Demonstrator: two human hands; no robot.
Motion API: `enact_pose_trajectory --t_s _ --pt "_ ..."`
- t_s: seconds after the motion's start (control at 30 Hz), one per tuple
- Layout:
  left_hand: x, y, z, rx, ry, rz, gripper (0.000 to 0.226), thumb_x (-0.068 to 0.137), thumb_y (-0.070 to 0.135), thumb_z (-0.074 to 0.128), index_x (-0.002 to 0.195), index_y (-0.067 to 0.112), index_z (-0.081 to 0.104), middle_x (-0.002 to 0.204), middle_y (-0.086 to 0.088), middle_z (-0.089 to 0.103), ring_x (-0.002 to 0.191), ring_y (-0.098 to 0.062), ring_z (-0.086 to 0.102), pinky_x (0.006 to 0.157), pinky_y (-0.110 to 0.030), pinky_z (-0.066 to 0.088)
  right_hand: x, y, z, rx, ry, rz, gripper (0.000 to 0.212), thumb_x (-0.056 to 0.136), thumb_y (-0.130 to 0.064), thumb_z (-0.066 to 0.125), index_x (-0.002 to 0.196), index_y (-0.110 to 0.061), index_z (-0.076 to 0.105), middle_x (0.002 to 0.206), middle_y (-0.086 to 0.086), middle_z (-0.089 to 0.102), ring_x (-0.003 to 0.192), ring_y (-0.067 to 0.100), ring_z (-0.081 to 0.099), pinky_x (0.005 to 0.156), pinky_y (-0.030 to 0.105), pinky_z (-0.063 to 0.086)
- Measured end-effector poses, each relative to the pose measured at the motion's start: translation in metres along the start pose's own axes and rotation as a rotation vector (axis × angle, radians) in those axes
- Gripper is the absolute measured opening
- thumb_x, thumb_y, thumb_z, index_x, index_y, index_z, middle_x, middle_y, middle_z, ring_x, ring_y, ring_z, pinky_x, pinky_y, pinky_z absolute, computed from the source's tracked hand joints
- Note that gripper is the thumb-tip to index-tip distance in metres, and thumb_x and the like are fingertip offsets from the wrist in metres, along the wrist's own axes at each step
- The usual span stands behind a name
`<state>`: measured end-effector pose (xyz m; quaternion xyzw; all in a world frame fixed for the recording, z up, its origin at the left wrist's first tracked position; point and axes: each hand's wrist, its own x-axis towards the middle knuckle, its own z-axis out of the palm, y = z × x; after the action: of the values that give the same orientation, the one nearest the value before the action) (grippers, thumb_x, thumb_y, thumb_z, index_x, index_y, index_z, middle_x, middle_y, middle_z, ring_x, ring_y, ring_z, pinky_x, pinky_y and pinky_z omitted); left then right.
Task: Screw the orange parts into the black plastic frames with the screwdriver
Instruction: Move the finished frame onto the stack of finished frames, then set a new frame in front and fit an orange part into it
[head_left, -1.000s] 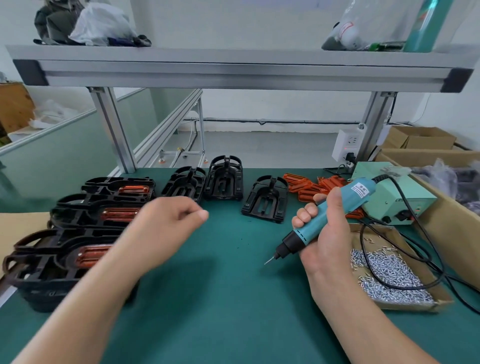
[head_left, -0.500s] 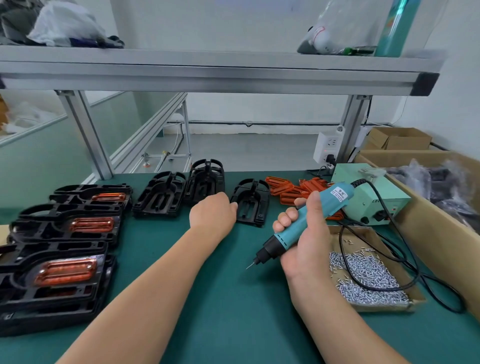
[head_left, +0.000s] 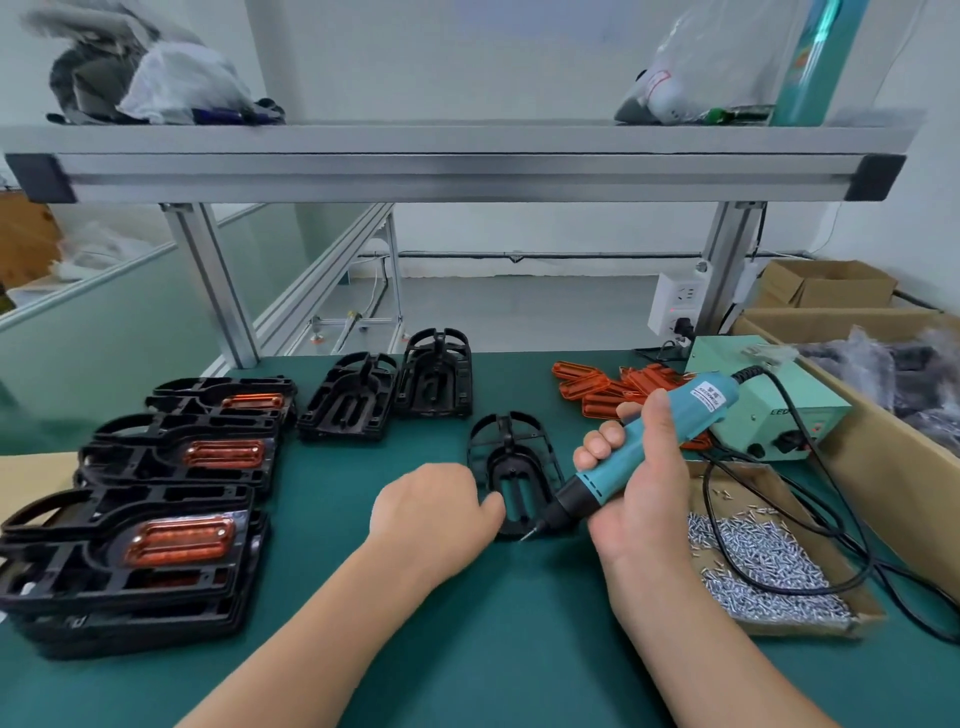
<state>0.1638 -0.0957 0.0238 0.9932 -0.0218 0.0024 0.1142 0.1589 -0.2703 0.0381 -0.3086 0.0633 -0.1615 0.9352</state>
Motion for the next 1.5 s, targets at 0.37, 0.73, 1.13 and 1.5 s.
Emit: enact_pose_trajectory --t_s 0.37,0.73,1.13,1.5 --pt "-0.013 -0.036 -0.008 -0.308 0.153 0.187 0.031 0.106 0.039 0.04 0.13 0.056 0.05 0.058 0.009 0.058 0.052 -0.009 0.052 0.055 -0.031 0.045 -0.001 0.002 -0.002 0.005 -0.015 0.027 0.034 0.099 -0.047 0.068 0.094 -0.015 0.057 0.069 -0.001 0.046 0.057 0.012 0.046 0.052 0.025 0.045" --pt "-0.011 -0.046 0.01 0.019 0.107 0.323 0.041 0.1 0.044 0.039 0.141 0.046 0.044 0.074 0.012 0.064 0.078 -0.017 0.065 0.063 -0.033 0.046 -0.004 0.004 0.0 -0.015 -0.017 0.054 0.033 0.099 -0.046 0.068 0.097 -0.014 0.057 0.069 -0.001 0.047 0.056 0.013 0.046 0.052 0.025 0.045" --pt "-0.027 -0.049 -0.013 0.035 0.132 0.338 0.059 0.085 0.086 0.037 0.086 0.034 0.065 0.065 0.013 0.061 0.064 -0.005 0.057 0.054 -0.021 0.041 -0.004 0.002 0.001 -0.014 -0.025 0.033 0.036 0.096 -0.047 0.068 0.095 -0.013 0.057 0.069 0.001 0.047 0.056 0.013 0.047 0.051 0.025 0.044" --pt "-0.016 -0.061 -0.009 -0.051 0.242 0.13 0.054 0.098 0.072 0.038 0.141 0.044 0.054 0.08 0.014 0.068 0.094 -0.012 0.069 0.067 -0.03 0.047 -0.005 0.005 0.001 -0.014 -0.024 0.06 0.037 0.092 -0.047 0.071 0.097 -0.013 0.058 0.068 0.001 0.046 0.055 0.013 0.045 0.05 0.025 0.045"
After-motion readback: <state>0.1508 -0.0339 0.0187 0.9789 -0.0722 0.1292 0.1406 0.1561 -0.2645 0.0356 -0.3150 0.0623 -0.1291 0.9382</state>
